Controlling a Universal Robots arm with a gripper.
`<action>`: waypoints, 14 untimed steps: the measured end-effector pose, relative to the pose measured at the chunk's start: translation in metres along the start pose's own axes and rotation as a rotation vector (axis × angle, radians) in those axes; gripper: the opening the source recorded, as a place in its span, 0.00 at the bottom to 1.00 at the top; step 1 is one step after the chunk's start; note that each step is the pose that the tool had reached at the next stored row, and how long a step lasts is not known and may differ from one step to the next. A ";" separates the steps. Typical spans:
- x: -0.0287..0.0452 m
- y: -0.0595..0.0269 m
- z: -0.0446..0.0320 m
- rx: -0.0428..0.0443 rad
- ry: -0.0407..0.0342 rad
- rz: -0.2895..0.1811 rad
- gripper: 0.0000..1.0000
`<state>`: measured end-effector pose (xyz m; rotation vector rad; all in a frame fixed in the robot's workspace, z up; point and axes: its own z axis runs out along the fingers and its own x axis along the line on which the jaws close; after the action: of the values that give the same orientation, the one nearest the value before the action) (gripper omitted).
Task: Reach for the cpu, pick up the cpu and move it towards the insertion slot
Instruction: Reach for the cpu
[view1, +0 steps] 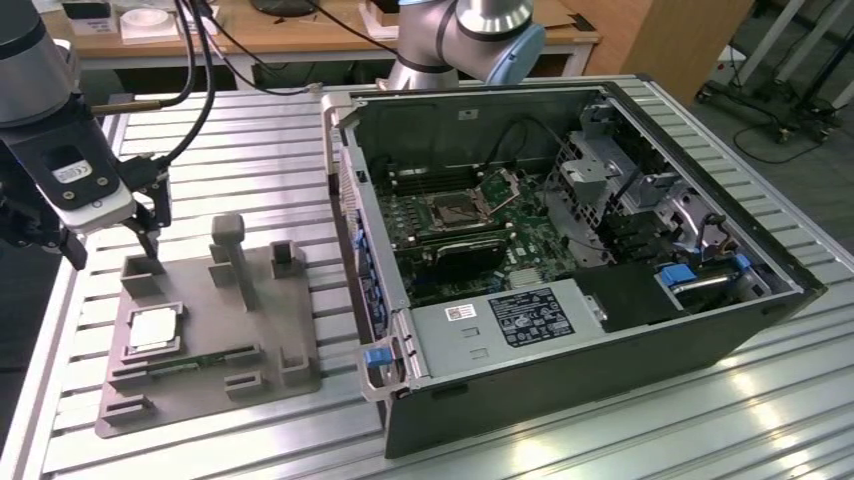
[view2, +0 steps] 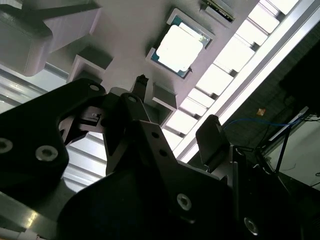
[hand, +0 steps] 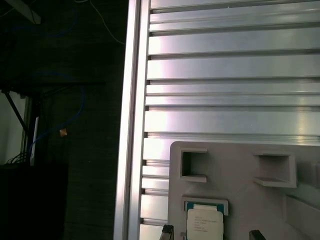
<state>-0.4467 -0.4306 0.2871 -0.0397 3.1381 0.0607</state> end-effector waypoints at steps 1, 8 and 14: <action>0.0000 0.0000 0.0001 0.0000 -0.0001 0.000 0.66; 0.0000 -0.0006 0.0017 -0.0004 -0.0001 0.000 0.66; 0.0000 -0.0007 0.0022 -0.0006 -0.0001 0.000 0.66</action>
<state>-0.4467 -0.4312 0.2849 -0.0398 3.1381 0.0616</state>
